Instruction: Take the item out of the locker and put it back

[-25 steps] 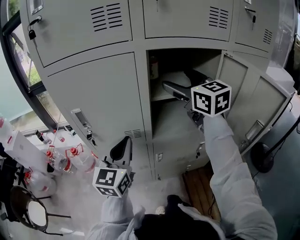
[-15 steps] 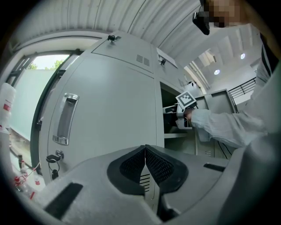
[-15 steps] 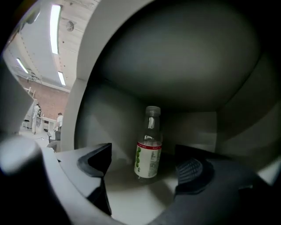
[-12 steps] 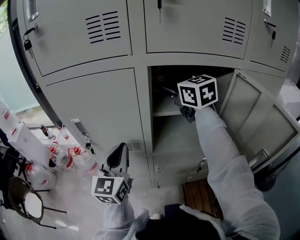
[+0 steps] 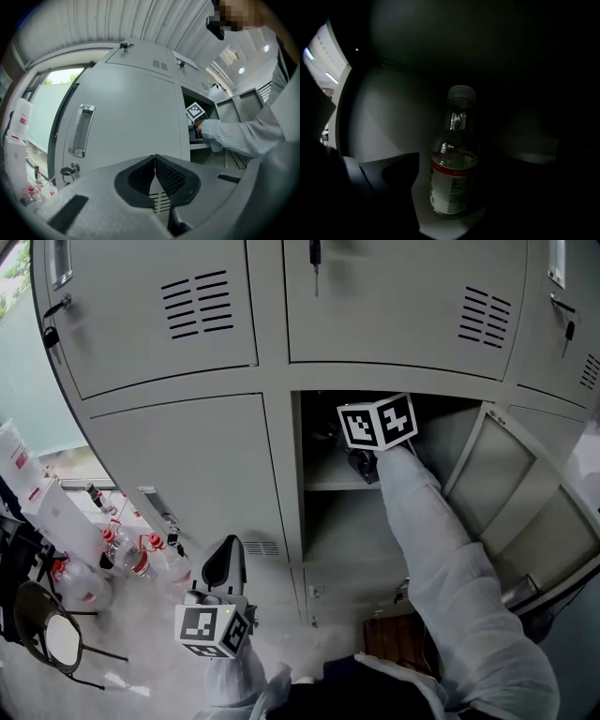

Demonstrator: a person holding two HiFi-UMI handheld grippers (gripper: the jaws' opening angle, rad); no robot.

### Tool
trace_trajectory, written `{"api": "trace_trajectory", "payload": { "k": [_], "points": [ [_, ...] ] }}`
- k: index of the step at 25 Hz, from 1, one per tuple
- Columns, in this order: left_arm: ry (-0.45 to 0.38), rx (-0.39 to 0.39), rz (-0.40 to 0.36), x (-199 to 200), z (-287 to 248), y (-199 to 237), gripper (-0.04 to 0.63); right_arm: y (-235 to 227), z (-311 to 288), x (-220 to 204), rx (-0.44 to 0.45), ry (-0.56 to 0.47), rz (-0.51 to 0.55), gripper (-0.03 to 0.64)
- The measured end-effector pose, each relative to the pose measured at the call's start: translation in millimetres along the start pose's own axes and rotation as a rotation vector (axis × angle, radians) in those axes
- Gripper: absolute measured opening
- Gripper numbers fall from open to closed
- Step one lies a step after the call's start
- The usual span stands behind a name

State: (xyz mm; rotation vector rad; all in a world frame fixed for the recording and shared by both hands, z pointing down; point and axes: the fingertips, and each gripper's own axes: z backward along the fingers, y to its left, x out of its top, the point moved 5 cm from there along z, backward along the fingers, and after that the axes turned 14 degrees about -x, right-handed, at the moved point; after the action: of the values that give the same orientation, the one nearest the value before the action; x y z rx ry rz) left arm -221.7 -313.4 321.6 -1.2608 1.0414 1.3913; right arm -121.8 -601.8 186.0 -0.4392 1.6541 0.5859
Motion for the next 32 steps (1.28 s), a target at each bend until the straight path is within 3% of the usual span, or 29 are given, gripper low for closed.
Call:
{"api": "trace_trajectory", "payload": {
  "k": [7,8,9,24,32],
  "points": [
    [0.008,0.043,-0.01,-1,4,4,0.009,4,-17,-2,0.026,0.003,0.006,0.445],
    [0.008,0.048,-0.011,0,5,5,0.009,3,-18,-2,0.016,-0.003,-0.001,0.409],
    [0.008,0.052,-0.013,0,6,5,0.008,2,-19,-1,0.004,-0.008,-0.012,0.323],
    [0.016,0.006,-0.013,-1,11,7,0.009,1,-2,-1,-0.034,-0.011,0.002,0.316],
    [0.009,-0.063,-0.009,1,10,0,0.009,-4,27,2,-0.13,-0.014,0.093,0.316]
  ]
}}
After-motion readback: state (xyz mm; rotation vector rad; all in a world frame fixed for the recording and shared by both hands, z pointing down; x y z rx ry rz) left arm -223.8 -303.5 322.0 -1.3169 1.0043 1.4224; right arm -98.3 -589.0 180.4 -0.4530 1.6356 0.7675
